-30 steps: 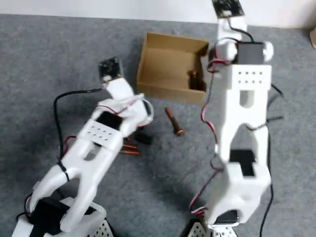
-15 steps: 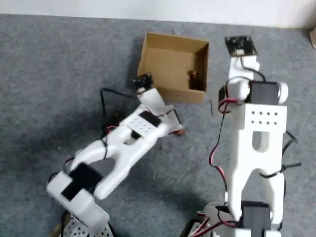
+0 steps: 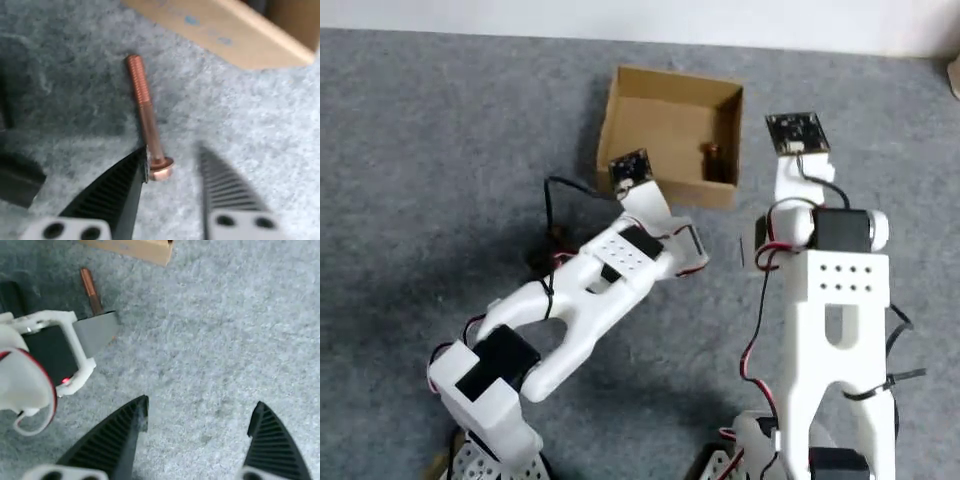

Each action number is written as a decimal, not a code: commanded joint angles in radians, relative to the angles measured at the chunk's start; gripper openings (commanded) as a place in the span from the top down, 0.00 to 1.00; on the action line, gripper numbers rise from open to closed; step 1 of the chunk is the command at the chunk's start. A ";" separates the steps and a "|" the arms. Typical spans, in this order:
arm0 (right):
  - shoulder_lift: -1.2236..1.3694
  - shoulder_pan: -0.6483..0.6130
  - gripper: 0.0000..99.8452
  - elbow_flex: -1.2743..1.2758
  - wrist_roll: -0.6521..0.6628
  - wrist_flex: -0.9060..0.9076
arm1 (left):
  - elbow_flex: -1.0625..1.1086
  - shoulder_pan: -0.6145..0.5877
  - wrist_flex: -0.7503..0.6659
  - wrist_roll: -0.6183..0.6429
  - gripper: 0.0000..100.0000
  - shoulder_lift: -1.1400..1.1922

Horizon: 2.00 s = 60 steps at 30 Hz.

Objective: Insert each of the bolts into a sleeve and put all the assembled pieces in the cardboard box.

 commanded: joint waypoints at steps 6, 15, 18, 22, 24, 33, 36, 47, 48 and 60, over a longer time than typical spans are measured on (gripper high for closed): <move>-0.099 0.012 0.70 0.061 -0.002 -0.025 | -0.024 -0.022 0.012 0.009 0.75 -0.004; -0.183 0.012 0.70 0.139 -0.002 -0.025 | -0.056 -0.073 0.046 0.008 0.76 0.114; -0.205 0.012 0.70 0.156 -0.002 -0.025 | -0.079 -0.071 0.095 0.008 0.76 0.116; -0.228 0.012 0.70 0.180 -0.002 -0.027 | -0.082 -0.071 0.107 0.005 0.76 0.117; -0.232 0.012 0.70 0.183 -0.002 -0.027 | -0.084 -0.070 0.107 0.005 0.78 0.117; -0.234 0.012 0.70 0.185 -0.002 -0.025 | -0.079 -0.062 0.118 -0.037 0.99 0.117; -0.234 0.012 0.70 0.185 -0.002 -0.025 | -0.082 -0.042 0.146 -0.038 1.00 0.117; -0.234 0.012 0.70 0.185 -0.002 -0.025 | -0.145 -0.102 0.374 -0.071 1.00 0.102; -0.234 0.012 0.70 0.185 -0.002 -0.025 | -0.168 -0.127 0.404 -0.072 1.00 0.102; -0.234 0.013 0.70 0.186 -0.002 -0.024 | -0.588 -0.427 0.816 -0.184 1.00 0.102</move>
